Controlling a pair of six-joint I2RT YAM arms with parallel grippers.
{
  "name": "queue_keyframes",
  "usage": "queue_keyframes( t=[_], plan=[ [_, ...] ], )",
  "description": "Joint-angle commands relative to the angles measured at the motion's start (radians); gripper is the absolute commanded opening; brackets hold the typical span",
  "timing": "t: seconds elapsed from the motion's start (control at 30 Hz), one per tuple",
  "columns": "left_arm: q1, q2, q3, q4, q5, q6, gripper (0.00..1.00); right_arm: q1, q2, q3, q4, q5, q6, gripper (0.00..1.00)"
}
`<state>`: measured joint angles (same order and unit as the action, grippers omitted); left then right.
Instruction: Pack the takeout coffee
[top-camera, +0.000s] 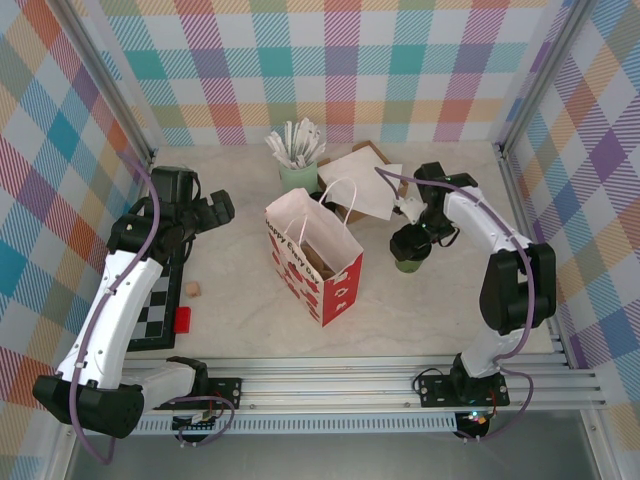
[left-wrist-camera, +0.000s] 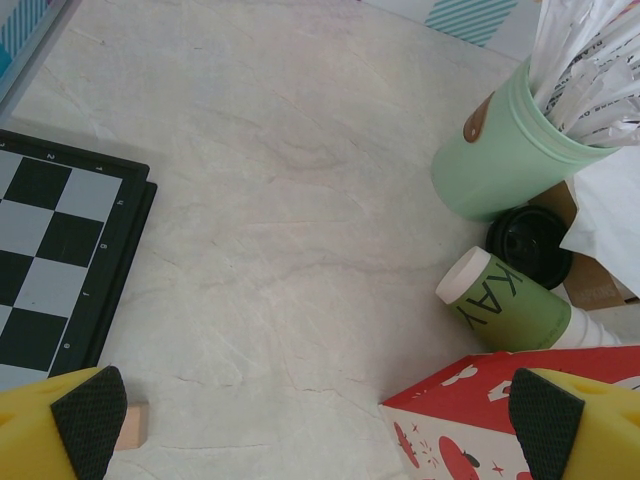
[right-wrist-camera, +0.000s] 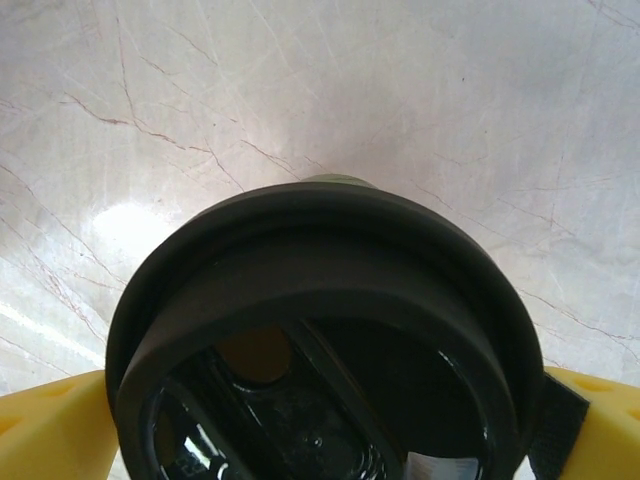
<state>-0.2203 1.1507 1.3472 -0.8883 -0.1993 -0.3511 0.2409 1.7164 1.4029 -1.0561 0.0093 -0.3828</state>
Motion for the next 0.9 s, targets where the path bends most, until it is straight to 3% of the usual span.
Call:
queue_keyframes(
  t=[0.0,0.67,0.87],
  plan=[
    [-0.002,-0.005,-0.010,-0.019,-0.022,0.012,1.00,0.012,0.023,0.036,-0.036,0.010,-0.019,1.00],
    [-0.002,0.000,-0.017,-0.020,-0.033,0.019,1.00,0.025,0.058,0.071,-0.064,0.043,-0.022,0.94],
    [-0.003,-0.002,-0.016,-0.019,-0.028,0.020,1.00,0.024,0.058,0.071,-0.076,0.027,-0.021,0.84]
  ],
)
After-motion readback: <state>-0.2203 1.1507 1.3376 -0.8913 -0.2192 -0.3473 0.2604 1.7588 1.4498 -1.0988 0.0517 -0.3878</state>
